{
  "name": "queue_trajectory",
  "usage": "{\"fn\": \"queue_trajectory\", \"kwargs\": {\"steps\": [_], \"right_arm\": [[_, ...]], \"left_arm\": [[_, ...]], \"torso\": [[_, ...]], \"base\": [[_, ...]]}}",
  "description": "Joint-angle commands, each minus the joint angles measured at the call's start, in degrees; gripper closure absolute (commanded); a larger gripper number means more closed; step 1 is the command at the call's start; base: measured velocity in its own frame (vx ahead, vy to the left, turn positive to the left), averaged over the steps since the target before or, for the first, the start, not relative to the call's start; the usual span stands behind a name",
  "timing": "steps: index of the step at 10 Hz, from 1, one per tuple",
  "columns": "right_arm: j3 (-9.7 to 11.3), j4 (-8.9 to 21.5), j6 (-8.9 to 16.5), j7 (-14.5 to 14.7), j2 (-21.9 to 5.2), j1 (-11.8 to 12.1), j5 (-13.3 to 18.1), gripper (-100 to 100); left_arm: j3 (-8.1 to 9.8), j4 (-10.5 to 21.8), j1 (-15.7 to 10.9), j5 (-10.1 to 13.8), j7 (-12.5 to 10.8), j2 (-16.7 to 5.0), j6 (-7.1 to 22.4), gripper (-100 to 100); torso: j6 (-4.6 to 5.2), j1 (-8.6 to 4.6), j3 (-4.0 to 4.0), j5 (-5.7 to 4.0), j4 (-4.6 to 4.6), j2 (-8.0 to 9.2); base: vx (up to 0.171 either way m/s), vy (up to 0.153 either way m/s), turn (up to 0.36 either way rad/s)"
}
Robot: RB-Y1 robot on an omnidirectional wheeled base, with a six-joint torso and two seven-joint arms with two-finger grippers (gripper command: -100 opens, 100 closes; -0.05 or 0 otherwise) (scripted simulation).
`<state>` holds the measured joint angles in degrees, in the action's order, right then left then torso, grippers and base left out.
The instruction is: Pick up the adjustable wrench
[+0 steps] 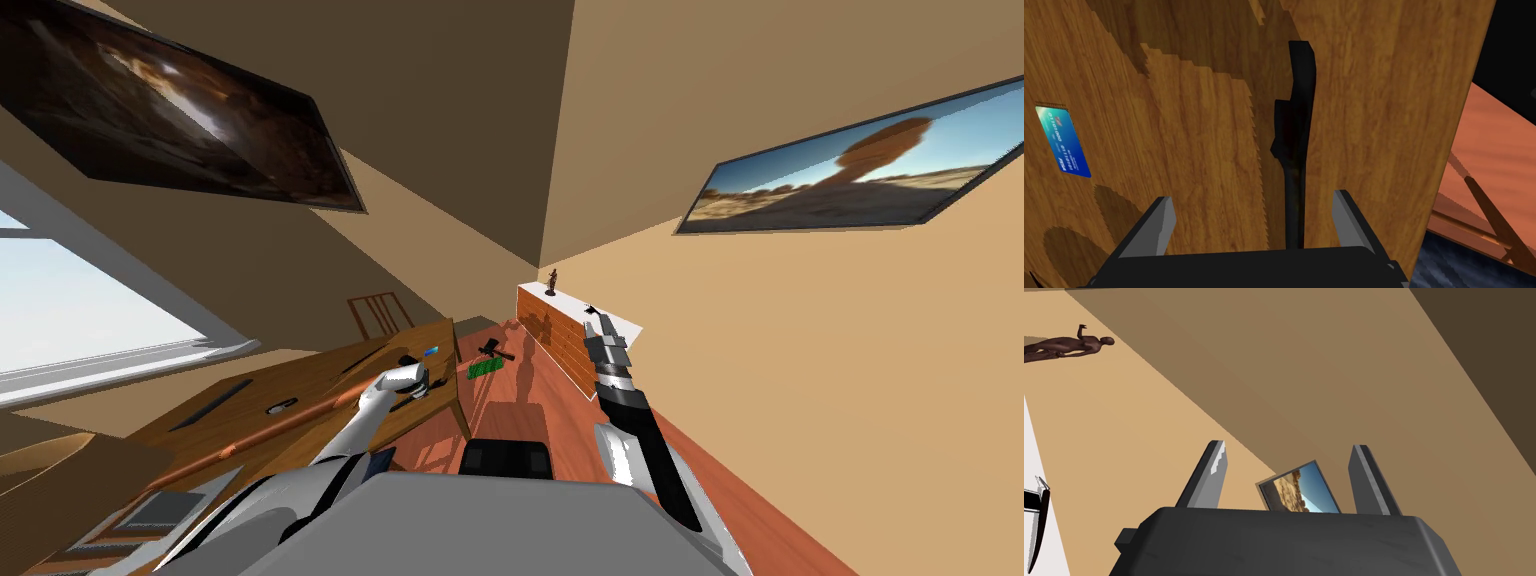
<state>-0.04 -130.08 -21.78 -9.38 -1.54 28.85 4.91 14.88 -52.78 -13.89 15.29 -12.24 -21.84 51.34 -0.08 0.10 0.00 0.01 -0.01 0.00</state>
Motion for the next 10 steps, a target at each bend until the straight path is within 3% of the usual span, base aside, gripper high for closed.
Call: {"fn": "queue_trajectory", "kwargs": {"steps": [1,4,10], "right_arm": [[0.00,0.00,0.00,0.00,0.00,0.00,0.00,0],[0.00,0.00,0.00,0.00,0.00,0.00,0.00,0],[0.00,0.00,0.00,0.00,0.00,0.00,0.00,0]], "left_arm": [[0.78,2.86,-1.98,0.19,0.14,-0.44,1.88,-100],[1.40,6.47,-3.47,0.18,0.14,-0.67,3.60,-100],[3.81,17.05,-9.20,-0.28,0.38,-1.22,10.00,-100]], "torso": [[0.00,0.00,0.00,0.00,0.00,0.00],[0.01,0.03,-0.01,0.00,0.00,-0.01],[0.01,0.09,0.00,0.02,0.00,-0.01]], "base": [[0.013,0.034,-0.106],[0.008,0.032,-0.073],[0.006,0.044,-0.097]]}}
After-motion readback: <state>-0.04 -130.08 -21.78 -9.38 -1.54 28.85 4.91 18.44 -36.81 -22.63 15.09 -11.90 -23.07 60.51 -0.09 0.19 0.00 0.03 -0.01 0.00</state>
